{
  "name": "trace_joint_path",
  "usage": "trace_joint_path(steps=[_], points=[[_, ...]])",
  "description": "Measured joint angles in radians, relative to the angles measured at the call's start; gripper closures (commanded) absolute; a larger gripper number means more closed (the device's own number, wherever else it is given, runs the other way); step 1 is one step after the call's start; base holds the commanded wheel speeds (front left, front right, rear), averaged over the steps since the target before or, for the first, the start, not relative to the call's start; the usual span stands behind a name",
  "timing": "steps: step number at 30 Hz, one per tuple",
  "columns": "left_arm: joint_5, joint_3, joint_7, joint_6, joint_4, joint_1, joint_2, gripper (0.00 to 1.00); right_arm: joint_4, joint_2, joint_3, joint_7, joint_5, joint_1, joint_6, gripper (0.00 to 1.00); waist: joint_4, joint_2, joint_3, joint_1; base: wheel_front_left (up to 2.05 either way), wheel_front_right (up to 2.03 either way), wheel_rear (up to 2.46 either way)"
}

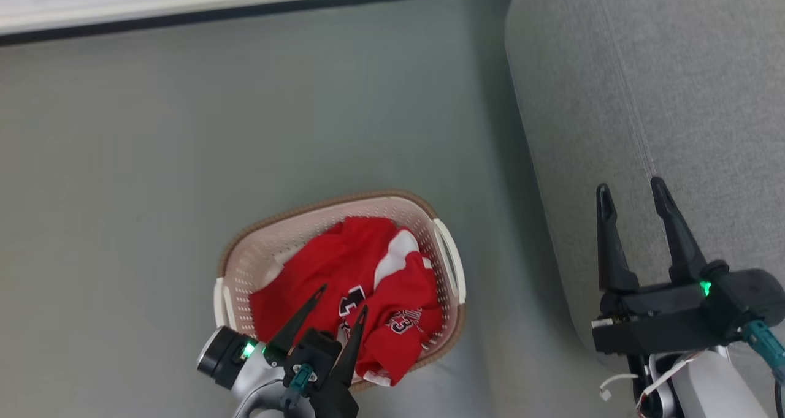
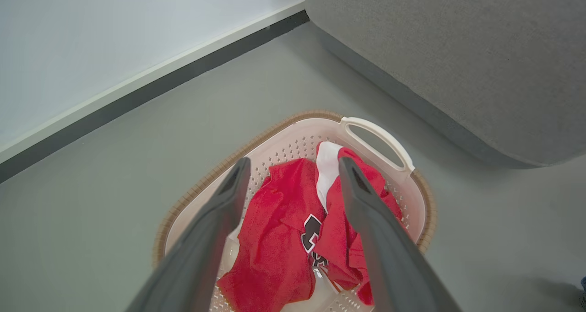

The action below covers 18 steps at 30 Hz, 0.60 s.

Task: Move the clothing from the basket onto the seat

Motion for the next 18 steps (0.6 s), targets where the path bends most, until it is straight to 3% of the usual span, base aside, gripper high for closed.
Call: trace_joint_path(steps=[7,18], points=[[0.015,-0.057,0.021,-0.020,0.068,-0.060,0.000,0.00,-0.020,0.011,0.000,0.000,-0.005,-0.070,0.015,0.00,-0.046,0.0000,0.092,0.0000,0.00,0.00,0.00],[0.008,-0.063,0.042,-0.003,0.140,-0.175,0.000,0.00,-0.047,0.018,-0.007,0.000,-0.008,-0.144,0.033,0.00,-0.106,0.0000,0.240,0.0000,0.00,0.00,0.00]])
